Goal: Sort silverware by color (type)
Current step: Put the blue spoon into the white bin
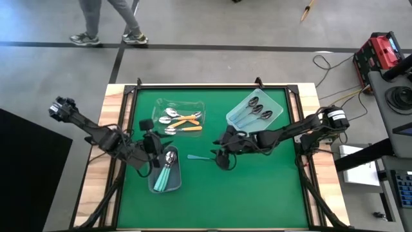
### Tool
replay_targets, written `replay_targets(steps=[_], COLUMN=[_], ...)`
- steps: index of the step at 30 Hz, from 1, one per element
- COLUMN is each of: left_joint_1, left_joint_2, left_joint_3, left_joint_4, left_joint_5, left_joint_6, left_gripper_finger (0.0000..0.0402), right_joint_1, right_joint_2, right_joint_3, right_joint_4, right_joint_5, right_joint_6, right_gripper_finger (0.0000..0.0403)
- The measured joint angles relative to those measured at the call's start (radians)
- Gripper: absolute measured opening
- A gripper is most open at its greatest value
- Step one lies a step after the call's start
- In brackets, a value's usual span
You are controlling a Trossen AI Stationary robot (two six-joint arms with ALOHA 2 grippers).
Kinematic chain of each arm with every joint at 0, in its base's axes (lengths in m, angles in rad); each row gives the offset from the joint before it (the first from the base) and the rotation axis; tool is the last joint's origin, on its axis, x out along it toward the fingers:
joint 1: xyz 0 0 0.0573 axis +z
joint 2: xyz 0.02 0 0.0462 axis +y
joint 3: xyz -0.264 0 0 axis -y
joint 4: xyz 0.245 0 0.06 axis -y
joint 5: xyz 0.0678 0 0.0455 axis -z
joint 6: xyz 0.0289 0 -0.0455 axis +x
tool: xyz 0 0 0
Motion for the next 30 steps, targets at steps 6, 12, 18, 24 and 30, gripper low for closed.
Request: replay_targets(steps=[6,12,18,24,30], left_joint_1=[0.056,0.109,0.130,0.131,0.131], left_joint_2=[0.000,-0.004,-0.010,-0.012,-0.013], left_joint_3=[0.000,-0.002,-0.002,-0.002,-0.005], left_joint_4=[0.018,0.011,-0.012,-0.017,-0.015], left_joint_5=[-0.044,-0.114,-0.124,-0.189,-0.202], left_joint_6=[0.069,0.070,0.070,0.070,0.069], left_gripper_finger=[0.0076,0.0076,0.0076,0.0076,0.0076], right_joint_1=[0.002,0.002,0.002,0.002,0.000], right_joint_2=[0.040,0.167,0.307,0.413,0.474], right_joint_3=[0.100,0.269,0.417,0.522,0.572], right_joint_4=[-0.239,-0.432,-0.562,-0.632,-0.686], right_joint_5=[-0.025,-0.028,-0.085,-0.147,-0.149], right_joint_6=[-0.040,-0.123,-0.189,-0.232,-0.253], right_gripper_finger=[0.0180,0.0180,0.0180,0.0180,0.0180])
